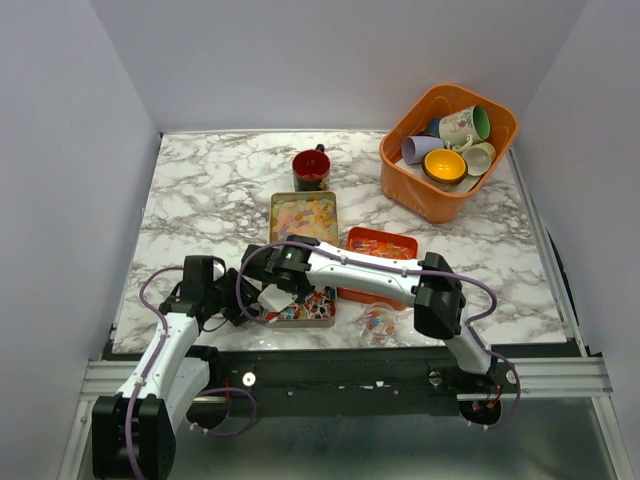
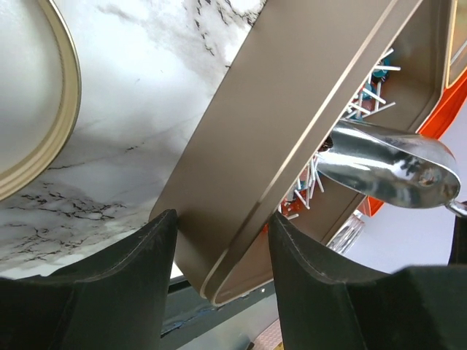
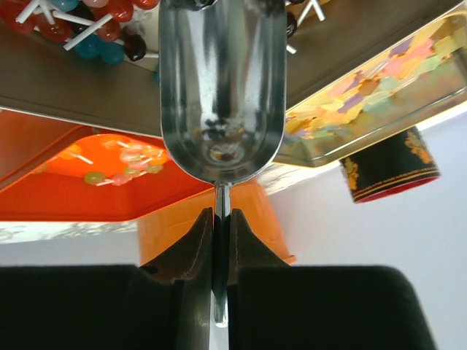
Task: Pack the candies
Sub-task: Scoop the fake candies from the storage box.
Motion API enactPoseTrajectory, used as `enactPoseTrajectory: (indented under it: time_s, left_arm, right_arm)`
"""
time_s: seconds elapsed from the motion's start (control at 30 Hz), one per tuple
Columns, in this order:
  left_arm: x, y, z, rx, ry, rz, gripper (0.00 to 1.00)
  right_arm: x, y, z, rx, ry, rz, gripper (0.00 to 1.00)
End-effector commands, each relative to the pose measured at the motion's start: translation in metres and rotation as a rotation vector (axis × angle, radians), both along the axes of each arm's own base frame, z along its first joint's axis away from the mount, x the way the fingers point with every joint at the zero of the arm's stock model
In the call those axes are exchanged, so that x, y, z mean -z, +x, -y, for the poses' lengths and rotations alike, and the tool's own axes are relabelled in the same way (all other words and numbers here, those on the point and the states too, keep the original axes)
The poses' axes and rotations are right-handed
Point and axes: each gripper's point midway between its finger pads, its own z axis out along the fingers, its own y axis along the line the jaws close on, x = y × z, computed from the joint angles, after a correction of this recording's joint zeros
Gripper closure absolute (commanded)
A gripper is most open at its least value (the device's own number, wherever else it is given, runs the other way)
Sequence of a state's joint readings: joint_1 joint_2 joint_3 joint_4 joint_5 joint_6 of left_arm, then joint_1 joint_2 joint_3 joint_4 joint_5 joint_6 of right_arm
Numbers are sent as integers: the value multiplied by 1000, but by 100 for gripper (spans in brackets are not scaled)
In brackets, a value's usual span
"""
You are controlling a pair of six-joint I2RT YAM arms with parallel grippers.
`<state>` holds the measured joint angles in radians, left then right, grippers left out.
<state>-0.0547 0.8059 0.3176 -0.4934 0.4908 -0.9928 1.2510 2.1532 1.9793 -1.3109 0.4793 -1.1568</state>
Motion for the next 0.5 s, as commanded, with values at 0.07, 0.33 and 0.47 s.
enactPoseTrajectory:
  time_s: [0.07,0.33,0.47]
  left_arm:
    - [-1,0,10,48,-35,9,42]
    - [5,2,10,47,-24,1,44]
    - [8,3,9,45,-19,-10,46]
  right_arm:
    - [40,-36,23,50,-23,-177,99]
    - [58,-50,8,36,23,-244,99]
    - [63,-51,-11,20,56,-266,99]
